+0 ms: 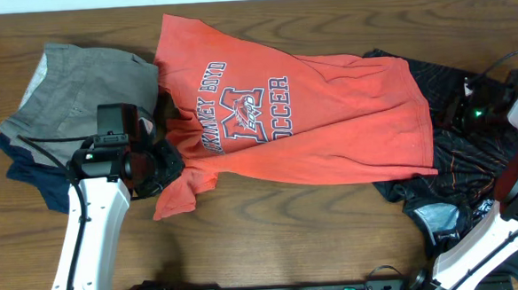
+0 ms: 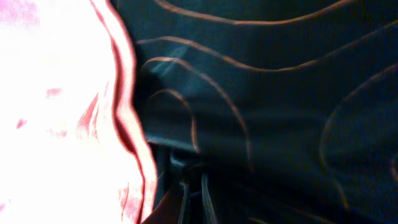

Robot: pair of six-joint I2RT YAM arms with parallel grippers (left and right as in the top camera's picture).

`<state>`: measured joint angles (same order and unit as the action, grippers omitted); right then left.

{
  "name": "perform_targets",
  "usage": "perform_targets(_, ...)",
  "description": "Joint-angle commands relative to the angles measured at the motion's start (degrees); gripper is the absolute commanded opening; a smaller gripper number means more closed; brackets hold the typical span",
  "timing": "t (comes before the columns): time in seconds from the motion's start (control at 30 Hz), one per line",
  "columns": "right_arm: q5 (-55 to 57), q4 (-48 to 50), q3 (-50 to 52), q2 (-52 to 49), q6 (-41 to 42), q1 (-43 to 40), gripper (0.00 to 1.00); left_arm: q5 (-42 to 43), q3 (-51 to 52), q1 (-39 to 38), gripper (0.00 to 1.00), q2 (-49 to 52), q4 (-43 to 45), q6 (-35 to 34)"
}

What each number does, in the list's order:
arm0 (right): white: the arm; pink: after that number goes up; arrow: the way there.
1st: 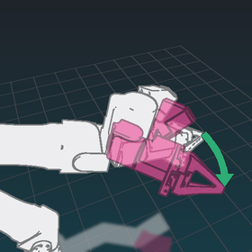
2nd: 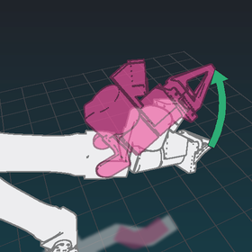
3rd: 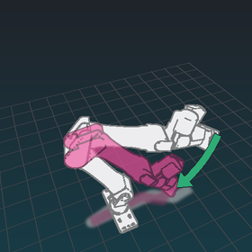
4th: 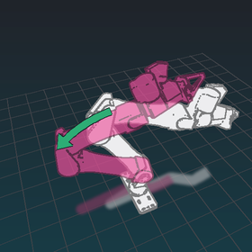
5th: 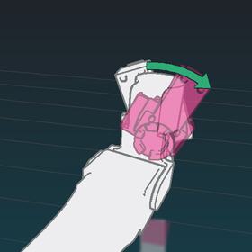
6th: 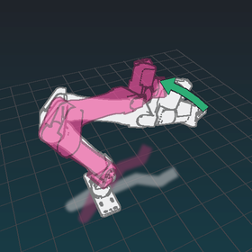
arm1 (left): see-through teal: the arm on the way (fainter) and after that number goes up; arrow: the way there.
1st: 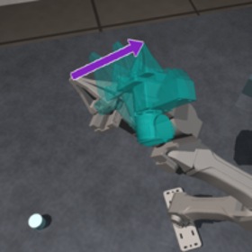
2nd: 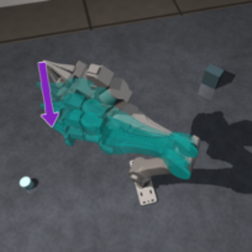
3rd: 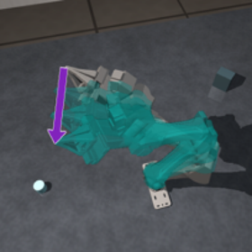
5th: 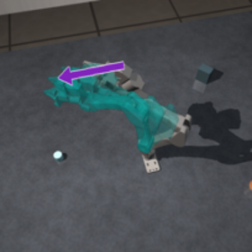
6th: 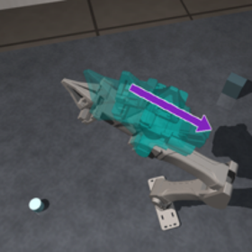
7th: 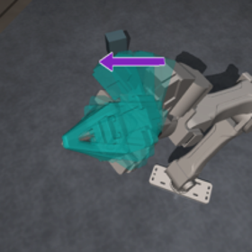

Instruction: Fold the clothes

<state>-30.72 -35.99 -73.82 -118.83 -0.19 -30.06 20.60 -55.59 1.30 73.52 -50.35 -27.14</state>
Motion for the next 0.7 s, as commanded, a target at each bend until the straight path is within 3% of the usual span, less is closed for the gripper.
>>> perform_targets(0.0, 30.21, 0.59, 1.18, -4.72, 9.75, -1.86, 0.1, -0.74, 0.11, 0.31, 0.06, 0.28, 0.02, 0.31)
perform_targets(0.17, 40.44, -2.25, -2.1, -4.7, 14.23, -9.4, 0.1, -0.74, 0.11, 0.31, 0.06, 0.26, 0.04, 0.31)
perform_targets(0.47, 42.71, -12.9, -14.49, -4.66, 19.19, -25.62, 0.1, -0.74, 0.11, 0.31, 0.06, 0.28, 0.11, 0.31)
perform_targets(0.53, 40.87, -15.1, -17.18, -4.66, 20.9, -27.89, 0.1, -0.74, 0.11, 0.31, 0.06, 0.26, 0.11, 0.31)
perform_targets(0.67, 26.18, -17.25, -21.9, -4.46, 17.59, -29.77, 0.11, -0.74, 0.11, 0.31, 0.06, 0.26, 0.35, 0.31)
